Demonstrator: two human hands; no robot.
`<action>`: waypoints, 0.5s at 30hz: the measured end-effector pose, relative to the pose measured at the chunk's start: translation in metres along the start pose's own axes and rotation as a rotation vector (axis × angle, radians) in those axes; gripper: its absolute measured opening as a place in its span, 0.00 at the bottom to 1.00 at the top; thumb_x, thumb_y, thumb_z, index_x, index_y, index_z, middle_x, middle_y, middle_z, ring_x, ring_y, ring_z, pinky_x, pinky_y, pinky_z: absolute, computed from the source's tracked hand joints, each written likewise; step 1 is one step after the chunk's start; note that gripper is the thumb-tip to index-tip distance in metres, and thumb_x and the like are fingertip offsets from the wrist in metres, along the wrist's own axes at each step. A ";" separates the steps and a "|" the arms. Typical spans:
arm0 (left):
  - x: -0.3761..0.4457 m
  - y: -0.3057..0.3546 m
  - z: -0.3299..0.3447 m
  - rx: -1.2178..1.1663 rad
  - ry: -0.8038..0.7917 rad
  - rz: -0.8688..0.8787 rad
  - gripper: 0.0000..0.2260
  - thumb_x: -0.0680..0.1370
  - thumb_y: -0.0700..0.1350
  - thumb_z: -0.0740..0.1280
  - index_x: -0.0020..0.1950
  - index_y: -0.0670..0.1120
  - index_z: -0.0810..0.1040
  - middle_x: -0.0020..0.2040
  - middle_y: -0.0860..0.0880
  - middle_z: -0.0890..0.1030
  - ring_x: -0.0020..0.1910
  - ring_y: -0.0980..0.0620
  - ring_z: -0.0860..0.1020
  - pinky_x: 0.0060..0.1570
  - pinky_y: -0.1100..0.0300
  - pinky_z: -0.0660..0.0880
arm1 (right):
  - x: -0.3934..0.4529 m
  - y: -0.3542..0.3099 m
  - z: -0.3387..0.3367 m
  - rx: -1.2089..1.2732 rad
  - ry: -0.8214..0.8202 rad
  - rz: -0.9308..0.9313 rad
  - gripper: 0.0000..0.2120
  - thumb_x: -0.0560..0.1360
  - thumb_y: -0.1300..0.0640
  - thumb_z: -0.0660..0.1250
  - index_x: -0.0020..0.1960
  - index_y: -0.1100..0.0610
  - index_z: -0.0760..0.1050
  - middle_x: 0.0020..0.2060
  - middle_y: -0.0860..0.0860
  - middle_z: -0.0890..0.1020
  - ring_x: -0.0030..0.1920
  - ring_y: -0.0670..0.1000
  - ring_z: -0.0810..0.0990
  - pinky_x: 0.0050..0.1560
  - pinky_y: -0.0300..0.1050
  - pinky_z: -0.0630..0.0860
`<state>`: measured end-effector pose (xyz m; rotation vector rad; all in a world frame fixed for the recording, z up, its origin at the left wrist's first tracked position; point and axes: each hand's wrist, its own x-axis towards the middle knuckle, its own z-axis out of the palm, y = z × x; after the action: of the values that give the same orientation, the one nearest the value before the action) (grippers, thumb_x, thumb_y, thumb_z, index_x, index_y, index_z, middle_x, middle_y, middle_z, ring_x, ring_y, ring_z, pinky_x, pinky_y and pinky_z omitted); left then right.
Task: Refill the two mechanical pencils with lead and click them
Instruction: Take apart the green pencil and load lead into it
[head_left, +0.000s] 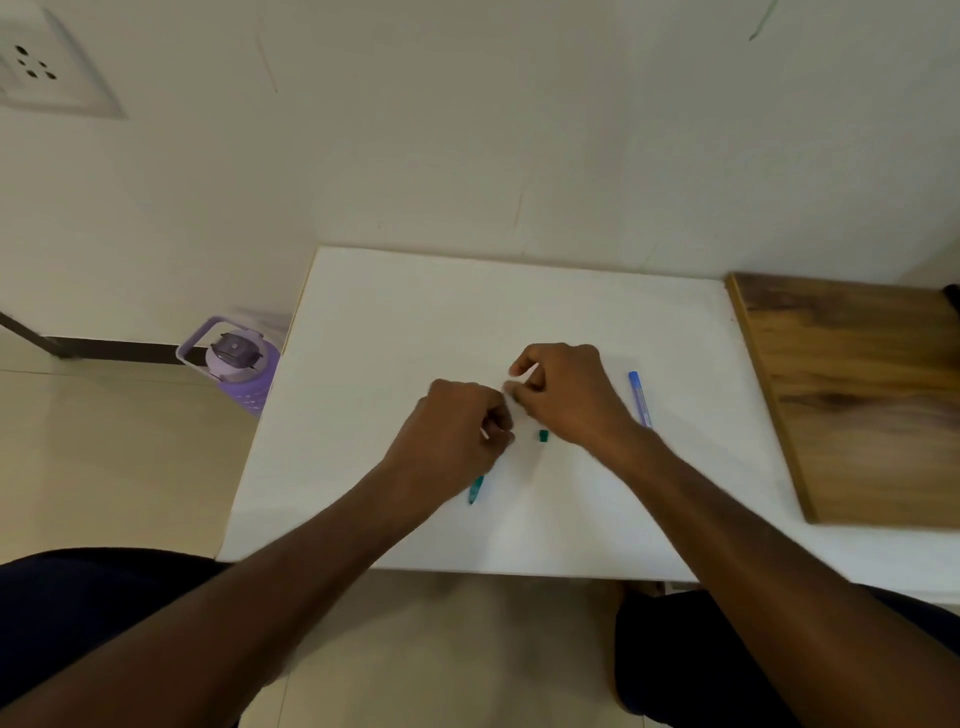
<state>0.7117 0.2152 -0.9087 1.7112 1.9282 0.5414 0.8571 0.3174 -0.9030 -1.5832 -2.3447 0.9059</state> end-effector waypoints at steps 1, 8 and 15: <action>0.001 0.005 0.003 0.004 -0.012 0.031 0.08 0.80 0.49 0.75 0.58 0.49 0.87 0.51 0.52 0.88 0.45 0.57 0.83 0.54 0.63 0.80 | 0.002 0.002 -0.009 -0.051 0.012 -0.001 0.10 0.77 0.46 0.75 0.54 0.50 0.82 0.38 0.46 0.86 0.43 0.45 0.84 0.52 0.40 0.78; 0.015 0.027 0.029 0.130 -0.038 0.122 0.15 0.84 0.50 0.70 0.69 0.49 0.83 0.60 0.48 0.83 0.57 0.49 0.84 0.63 0.51 0.79 | -0.007 0.036 -0.043 -0.337 0.087 0.118 0.16 0.75 0.41 0.75 0.56 0.51 0.82 0.47 0.51 0.86 0.46 0.50 0.84 0.50 0.44 0.80; 0.021 0.024 0.042 0.266 -0.013 0.205 0.12 0.87 0.50 0.65 0.64 0.47 0.85 0.57 0.47 0.82 0.55 0.49 0.83 0.56 0.56 0.79 | -0.021 0.043 -0.029 -0.341 -0.014 0.133 0.14 0.75 0.44 0.76 0.52 0.53 0.80 0.49 0.54 0.81 0.45 0.55 0.83 0.51 0.51 0.83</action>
<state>0.7545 0.2374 -0.9297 2.0896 1.8950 0.3569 0.9132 0.3205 -0.9002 -1.8800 -2.5339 0.5611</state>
